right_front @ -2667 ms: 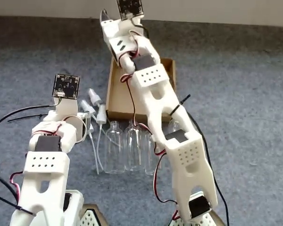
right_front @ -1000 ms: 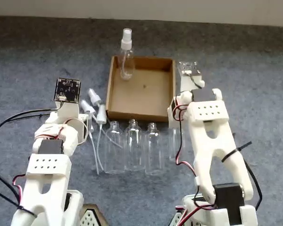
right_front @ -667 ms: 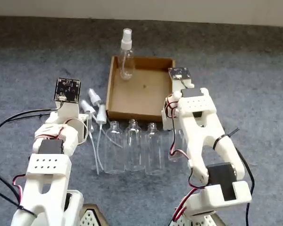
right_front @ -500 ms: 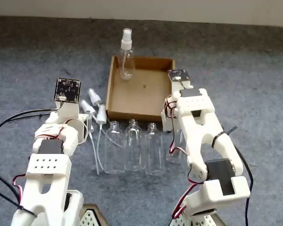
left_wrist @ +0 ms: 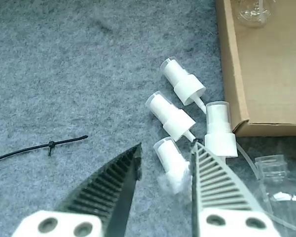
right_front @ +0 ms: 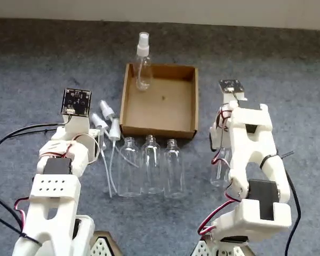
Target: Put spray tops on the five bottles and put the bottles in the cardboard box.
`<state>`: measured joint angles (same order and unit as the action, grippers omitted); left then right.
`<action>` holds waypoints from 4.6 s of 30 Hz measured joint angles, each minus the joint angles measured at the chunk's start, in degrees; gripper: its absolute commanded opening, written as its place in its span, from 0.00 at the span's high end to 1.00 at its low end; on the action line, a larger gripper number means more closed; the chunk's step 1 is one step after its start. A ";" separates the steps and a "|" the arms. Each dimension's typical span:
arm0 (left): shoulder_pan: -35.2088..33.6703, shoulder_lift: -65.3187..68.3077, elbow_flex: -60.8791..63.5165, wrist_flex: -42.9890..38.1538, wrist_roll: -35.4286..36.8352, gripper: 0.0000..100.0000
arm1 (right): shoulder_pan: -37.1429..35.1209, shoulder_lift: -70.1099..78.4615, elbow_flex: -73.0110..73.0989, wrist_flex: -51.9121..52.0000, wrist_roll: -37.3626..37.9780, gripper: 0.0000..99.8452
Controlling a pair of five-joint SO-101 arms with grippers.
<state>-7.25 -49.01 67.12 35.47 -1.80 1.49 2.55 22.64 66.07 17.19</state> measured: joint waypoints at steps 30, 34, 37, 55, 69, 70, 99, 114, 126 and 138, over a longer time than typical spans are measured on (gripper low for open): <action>0.00 0.00 0.00 0.00 0.00 0.84 | -5.10 0.00 0.35 0.00 -3.16 0.66; 0.00 0.00 0.00 0.00 0.00 0.84 | -5.01 0.00 0.35 -0.79 -3.16 0.66; 0.00 0.00 0.00 0.00 0.00 0.84 | -5.10 0.00 0.35 -2.64 -3.16 0.66; 0.00 0.00 0.00 0.00 0.00 0.84 | -5.10 0.00 2.02 -3.69 -3.16 0.75; 0.00 0.00 0.00 0.00 0.00 0.84 | -5.10 -2.73 2.02 0.26 -3.16 0.94; 0.00 0.00 0.00 0.00 0.00 0.84 | -5.10 -4.13 2.02 0.44 -3.16 0.94; -8.62 24.44 -39.47 33.67 0.00 0.84 | -16.70 -80.53 33.67 -5.10 -13.54 0.95; -2.46 58.11 -51.78 33.49 8.70 0.84 | -16.70 -89.14 39.91 -5.27 -13.54 0.95; -0.70 61.98 -48.62 26.37 9.76 0.84 | -16.70 -89.41 39.91 -5.27 -13.54 0.95; -0.97 62.95 -48.62 26.29 9.85 0.97 | -16.70 -89.41 39.91 -5.27 -13.54 0.95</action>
<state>-8.22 13.93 18.51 61.76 8.04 -15.21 -86.86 62.55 60.79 3.65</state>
